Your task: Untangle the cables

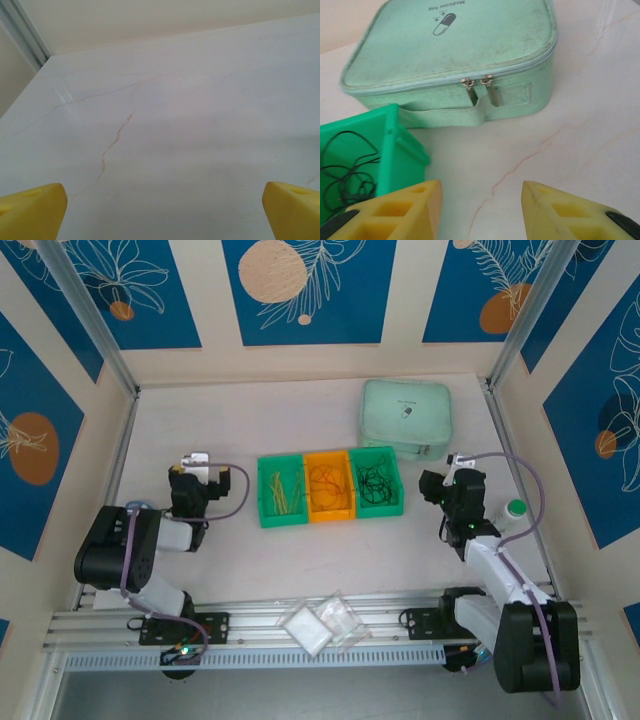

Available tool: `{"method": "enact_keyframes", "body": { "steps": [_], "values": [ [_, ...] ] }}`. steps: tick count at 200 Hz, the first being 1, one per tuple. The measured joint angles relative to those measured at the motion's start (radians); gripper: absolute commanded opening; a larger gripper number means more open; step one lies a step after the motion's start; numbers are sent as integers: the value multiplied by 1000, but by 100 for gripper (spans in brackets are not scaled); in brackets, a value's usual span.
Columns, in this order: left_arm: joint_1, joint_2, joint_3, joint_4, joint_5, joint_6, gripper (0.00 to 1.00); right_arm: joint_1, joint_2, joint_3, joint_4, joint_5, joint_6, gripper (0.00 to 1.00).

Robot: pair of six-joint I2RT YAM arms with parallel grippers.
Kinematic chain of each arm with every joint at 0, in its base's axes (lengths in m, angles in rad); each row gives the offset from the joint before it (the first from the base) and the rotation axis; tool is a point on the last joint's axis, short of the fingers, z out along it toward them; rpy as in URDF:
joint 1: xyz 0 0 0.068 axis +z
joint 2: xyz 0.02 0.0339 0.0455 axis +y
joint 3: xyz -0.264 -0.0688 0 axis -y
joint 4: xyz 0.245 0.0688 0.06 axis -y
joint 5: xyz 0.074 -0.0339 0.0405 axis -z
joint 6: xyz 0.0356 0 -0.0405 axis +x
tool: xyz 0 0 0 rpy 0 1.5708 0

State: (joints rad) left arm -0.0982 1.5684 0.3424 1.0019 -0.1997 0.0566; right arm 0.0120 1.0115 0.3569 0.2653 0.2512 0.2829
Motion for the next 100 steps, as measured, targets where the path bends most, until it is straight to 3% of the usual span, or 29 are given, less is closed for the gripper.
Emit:
{"method": "enact_keyframes", "body": {
  "steps": [100],
  "values": [
    [0,0,5,-42,40,0,100,-18,406,-36,508,-19,-92,47]
  ]
}}
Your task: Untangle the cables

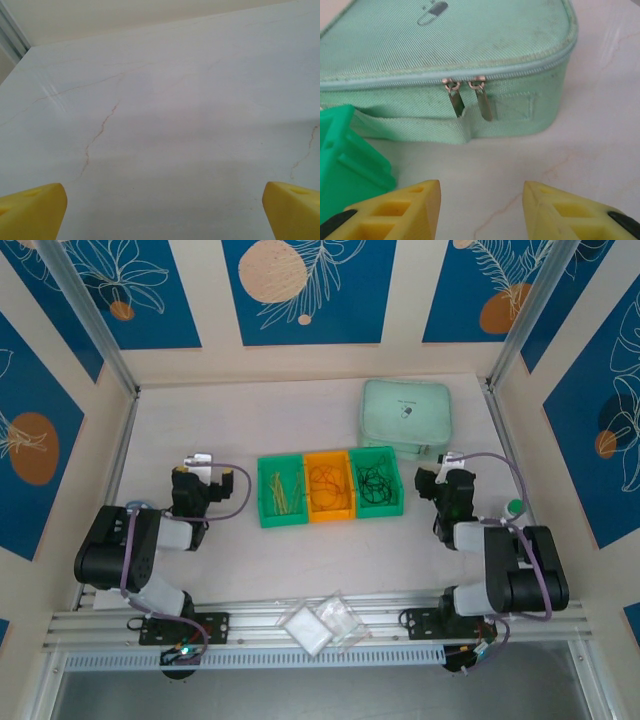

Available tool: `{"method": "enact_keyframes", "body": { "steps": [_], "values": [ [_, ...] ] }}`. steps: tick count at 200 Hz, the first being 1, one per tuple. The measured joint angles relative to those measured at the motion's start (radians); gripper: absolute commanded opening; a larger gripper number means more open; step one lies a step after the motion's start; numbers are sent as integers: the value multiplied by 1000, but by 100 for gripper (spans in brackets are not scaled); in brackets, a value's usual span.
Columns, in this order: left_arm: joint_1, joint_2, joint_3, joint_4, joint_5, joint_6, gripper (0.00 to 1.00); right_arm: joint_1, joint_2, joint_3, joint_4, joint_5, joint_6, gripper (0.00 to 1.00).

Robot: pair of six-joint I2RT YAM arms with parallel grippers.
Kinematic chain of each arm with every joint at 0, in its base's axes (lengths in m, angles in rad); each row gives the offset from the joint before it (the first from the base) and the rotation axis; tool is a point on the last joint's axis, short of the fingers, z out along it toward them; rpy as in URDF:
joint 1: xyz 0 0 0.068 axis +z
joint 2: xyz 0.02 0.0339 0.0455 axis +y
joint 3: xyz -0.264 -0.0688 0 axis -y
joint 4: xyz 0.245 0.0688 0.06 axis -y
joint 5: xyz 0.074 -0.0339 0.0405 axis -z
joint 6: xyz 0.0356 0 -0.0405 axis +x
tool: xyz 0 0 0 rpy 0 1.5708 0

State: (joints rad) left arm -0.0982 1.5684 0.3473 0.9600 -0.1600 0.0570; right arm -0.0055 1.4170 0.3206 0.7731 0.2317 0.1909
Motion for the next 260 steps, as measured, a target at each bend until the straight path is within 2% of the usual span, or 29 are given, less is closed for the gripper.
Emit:
{"method": "enact_keyframes", "body": {
  "steps": [25,83,111,121,128,132,260],
  "values": [
    [0,0,1,0,1,0,100,-3,111,-9,154,-50,-16,48],
    [0,0,2,-1,3,0,100,-8,119,51,130,-99,-32,70],
    [0,0,2,-1,3,0,100,-8,119,55,123,-105,-38,72],
    [0,0,2,-1,3,0,100,-8,119,55,122,-105,-38,81],
    [0,0,2,-1,3,0,100,-8,119,55,122,-105,-41,91],
    [0,0,2,-1,3,0,100,-8,119,55,122,-105,-38,100],
    [0,0,3,-1,3,0,100,48,119,55,134,-77,-87,98]
  ]
}}
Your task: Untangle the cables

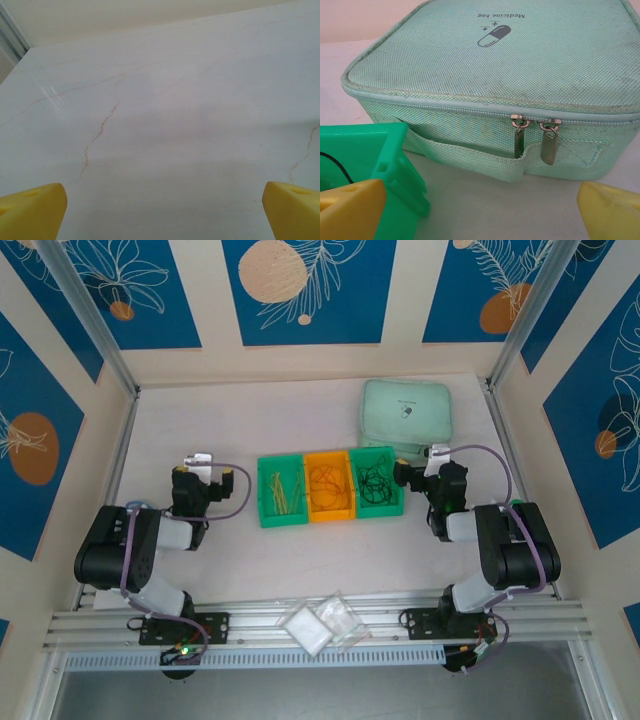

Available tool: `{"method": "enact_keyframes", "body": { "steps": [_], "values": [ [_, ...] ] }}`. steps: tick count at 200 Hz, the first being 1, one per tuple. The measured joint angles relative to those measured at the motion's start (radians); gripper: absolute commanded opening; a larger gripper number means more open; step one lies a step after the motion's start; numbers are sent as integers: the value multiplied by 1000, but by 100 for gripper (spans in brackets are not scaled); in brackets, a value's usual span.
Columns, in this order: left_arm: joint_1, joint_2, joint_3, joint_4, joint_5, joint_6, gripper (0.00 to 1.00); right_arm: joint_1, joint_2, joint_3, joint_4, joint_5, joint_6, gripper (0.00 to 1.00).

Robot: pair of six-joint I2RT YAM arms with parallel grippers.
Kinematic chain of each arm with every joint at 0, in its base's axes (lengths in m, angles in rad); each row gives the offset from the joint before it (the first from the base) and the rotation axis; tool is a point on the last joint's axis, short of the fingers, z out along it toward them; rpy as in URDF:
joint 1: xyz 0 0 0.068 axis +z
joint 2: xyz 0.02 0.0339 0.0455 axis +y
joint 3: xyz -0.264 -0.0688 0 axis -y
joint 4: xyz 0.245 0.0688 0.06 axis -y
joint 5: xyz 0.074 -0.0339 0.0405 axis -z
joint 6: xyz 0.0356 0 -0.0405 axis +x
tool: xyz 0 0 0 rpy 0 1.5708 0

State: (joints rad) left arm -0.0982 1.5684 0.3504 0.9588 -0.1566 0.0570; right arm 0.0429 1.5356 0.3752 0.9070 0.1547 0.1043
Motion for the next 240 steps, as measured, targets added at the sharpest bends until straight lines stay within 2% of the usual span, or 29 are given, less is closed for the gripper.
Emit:
{"method": "enact_keyframes", "body": {
  "steps": [240],
  "values": [
    [0,0,0,-3,34,3,100,-2,0,0,0,2,0,99]
  ]
}}
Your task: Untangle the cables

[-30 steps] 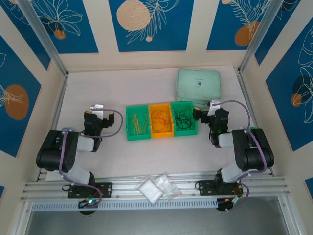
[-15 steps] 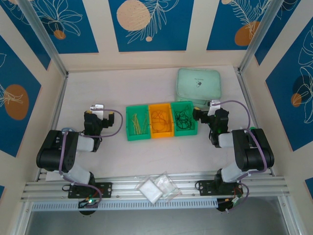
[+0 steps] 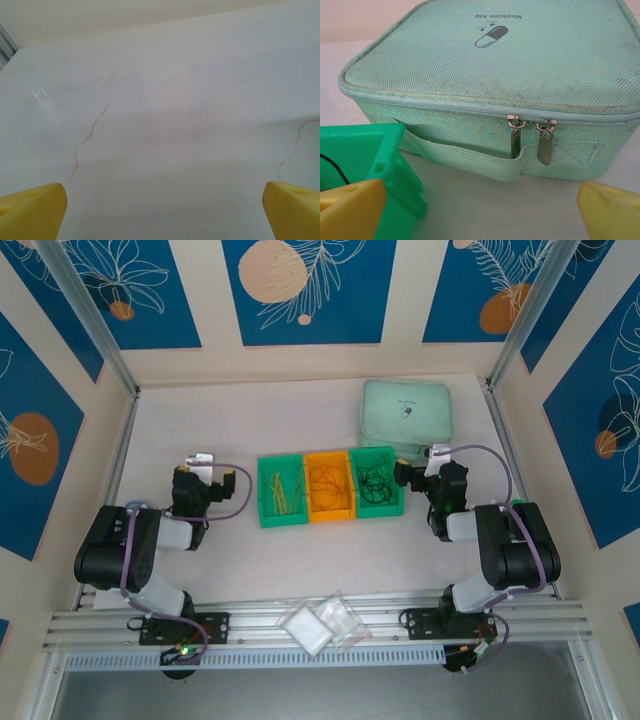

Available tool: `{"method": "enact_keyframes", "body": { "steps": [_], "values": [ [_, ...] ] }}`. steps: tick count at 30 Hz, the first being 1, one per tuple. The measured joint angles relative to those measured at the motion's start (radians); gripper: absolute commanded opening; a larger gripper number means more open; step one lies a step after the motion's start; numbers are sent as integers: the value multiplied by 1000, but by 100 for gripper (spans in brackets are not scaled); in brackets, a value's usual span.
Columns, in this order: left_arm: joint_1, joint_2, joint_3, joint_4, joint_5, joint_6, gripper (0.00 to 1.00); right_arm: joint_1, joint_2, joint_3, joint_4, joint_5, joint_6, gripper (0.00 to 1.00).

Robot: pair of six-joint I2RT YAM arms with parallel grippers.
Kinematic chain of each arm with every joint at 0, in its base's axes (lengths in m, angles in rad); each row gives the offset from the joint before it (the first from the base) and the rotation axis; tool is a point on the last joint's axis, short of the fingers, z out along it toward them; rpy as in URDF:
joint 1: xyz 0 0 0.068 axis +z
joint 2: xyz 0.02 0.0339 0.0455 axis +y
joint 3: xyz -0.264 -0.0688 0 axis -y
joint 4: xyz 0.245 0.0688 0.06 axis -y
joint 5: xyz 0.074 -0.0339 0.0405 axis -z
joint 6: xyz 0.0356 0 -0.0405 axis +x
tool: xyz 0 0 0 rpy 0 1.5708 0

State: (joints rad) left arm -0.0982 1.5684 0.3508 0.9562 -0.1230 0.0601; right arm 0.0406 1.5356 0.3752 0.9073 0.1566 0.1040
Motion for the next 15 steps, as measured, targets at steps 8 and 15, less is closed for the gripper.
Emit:
{"method": "enact_keyframes", "body": {
  "steps": [8,15],
  "values": [
    [0,0,0,0,0,0,100,-6,0,0,-3,-3,0,99],
    [0,0,0,0,0,0,100,-6,0,0,-3,-4,0,99]
  ]
}}
